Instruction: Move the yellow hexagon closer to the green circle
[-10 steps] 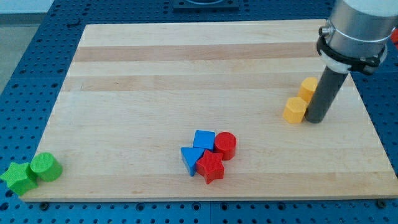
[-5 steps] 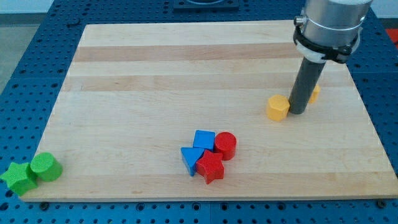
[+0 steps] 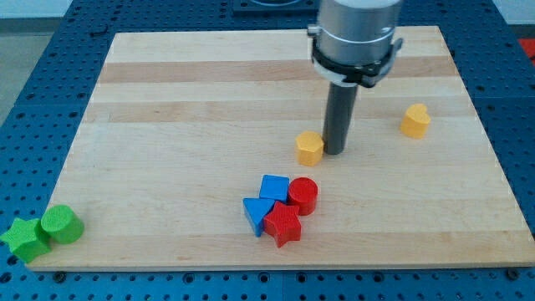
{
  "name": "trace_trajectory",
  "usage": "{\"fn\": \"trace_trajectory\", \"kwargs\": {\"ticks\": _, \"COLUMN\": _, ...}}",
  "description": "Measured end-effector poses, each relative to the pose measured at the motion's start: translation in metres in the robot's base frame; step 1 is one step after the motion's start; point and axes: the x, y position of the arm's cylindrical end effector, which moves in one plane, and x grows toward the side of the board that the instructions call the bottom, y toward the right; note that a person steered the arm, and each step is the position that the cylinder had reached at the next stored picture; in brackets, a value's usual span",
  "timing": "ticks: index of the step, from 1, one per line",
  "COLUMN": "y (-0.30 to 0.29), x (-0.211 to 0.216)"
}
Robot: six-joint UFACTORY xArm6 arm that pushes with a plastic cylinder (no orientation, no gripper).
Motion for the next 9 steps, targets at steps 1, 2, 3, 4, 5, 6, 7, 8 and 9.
{"fn": "trace_trajectory", "kwargs": {"ticks": 1, "y": -0.026, "x": 0.000}}
{"fn": "trace_trajectory", "kwargs": {"ticks": 2, "y": -0.057, "x": 0.001}}
{"fn": "trace_trajectory", "kwargs": {"ticks": 3, "y": -0.087, "x": 0.003}}
{"fn": "trace_trajectory", "kwargs": {"ticks": 4, "y": -0.111, "x": 0.006}}
{"fn": "trace_trajectory", "kwargs": {"ticks": 5, "y": -0.141, "x": 0.012}}
{"fn": "trace_trajectory", "kwargs": {"ticks": 6, "y": -0.162, "x": 0.018}}
{"fn": "trace_trajectory", "kwargs": {"ticks": 7, "y": -0.178, "x": 0.024}}
{"fn": "trace_trajectory", "kwargs": {"ticks": 8, "y": -0.188, "x": 0.029}}
{"fn": "trace_trajectory", "kwargs": {"ticks": 9, "y": -0.198, "x": 0.039}}
